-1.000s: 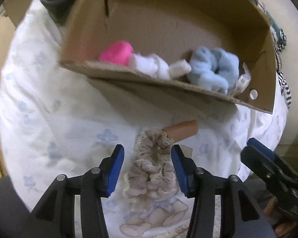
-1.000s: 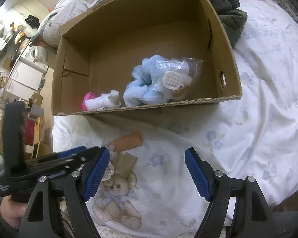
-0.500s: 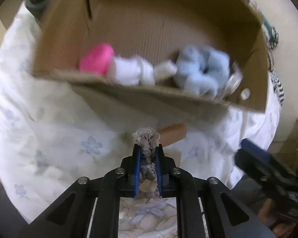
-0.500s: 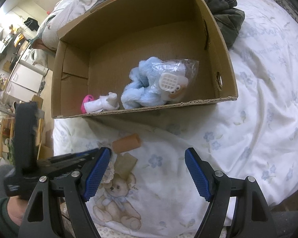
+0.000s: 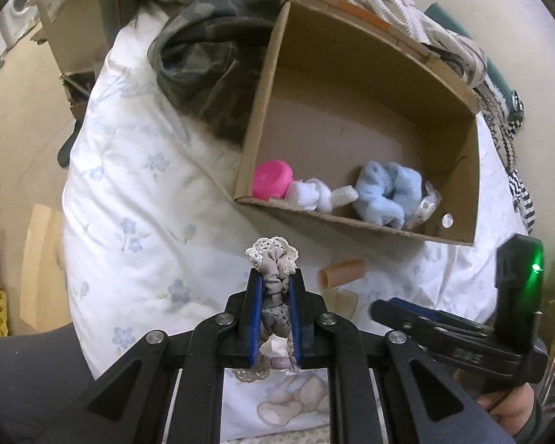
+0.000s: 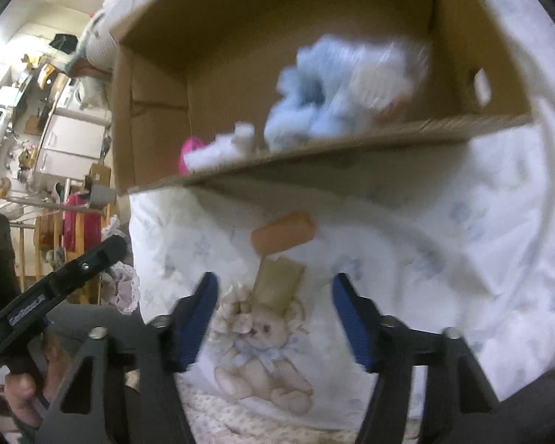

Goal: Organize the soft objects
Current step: 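Grasp and lift the beige lace scrunchie with the left tool while the right tool grasps a translucent beige piece, then carry the lace scrunchie and beige piece into the box and open both tools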

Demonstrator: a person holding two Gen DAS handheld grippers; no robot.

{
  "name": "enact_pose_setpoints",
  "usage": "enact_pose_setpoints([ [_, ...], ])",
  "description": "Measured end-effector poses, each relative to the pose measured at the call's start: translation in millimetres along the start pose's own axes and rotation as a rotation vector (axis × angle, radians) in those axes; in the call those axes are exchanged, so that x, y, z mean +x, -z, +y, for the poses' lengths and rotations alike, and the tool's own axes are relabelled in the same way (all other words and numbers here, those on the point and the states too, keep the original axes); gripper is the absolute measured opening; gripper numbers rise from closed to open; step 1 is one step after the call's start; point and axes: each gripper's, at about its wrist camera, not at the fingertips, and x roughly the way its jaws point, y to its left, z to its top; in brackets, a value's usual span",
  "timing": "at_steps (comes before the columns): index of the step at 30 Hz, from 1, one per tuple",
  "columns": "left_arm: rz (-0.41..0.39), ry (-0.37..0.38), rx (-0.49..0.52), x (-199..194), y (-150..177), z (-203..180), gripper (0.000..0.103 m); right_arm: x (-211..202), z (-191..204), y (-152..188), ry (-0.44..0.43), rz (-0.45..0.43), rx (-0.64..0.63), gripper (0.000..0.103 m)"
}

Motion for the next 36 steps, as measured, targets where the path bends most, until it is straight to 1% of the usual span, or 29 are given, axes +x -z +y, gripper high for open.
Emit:
enact_pose_setpoints([
  [5, 0.012, -0.015, 0.002, 9, 1, -3, 0.012, 41, 13, -4, 0.078, 0.1, -0.02, 0.056],
  [8, 0.014, -0.022, 0.013, 14, 3, -9, 0.012, 57, 19, -4, 0.121, 0.117, -0.046, 0.056],
  [9, 0.017, -0.021, 0.017, 15, 3, -11, 0.012, 60, 21, -5, 0.128, 0.114, -0.056, 0.051],
  [10, 0.02, -0.021, 0.021, 17, 4, -12, 0.012, 62, 22, -5, 0.142, 0.108, -0.07, 0.044],
  [11, 0.021, -0.022, 0.024, 17, 5, -13, 0.012, 61, 23, -5, 0.159, 0.098, -0.084, 0.029],
  [12, 0.021, -0.022, 0.026, 18, 4, -14, 0.012, 60, 23, -5, 0.162, 0.091, -0.095, 0.027],
  [13, 0.02, -0.024, 0.027, 18, 4, -14, 0.012, 59, 22, -4, 0.144, 0.091, -0.094, 0.022],
  [14, 0.019, -0.025, 0.028, 18, 4, -14, 0.012, 56, 22, -5, 0.138, 0.089, -0.098, 0.014],
  [15, 0.018, -0.027, 0.026, 18, 3, -14, 0.012, 52, 23, -5, 0.135, 0.078, -0.105, 0.011],
  [18, 0.013, -0.027, 0.02, 16, 3, -12, 0.012, 35, 21, -1, 0.093, 0.049, -0.095, 0.011],
  [23, 0.011, -0.039, 0.022, 15, 5, -13, 0.012, -5, 18, 6, 0.017, -0.046, -0.087, 0.011],
  [25, 0.012, -0.05, 0.028, 16, 6, -14, 0.012, -15, 20, 9, 0.019, -0.067, -0.108, 0.011],
  [29, 0.007, -0.062, 0.036, 17, 6, -15, 0.012, -23, 21, 13, 0.021, -0.082, -0.11, 0.011],
  [36, -0.021, -0.092, 0.051, 11, 10, -17, 0.012, -32, 25, 10, 0.006, -0.117, -0.116, 0.011],
])
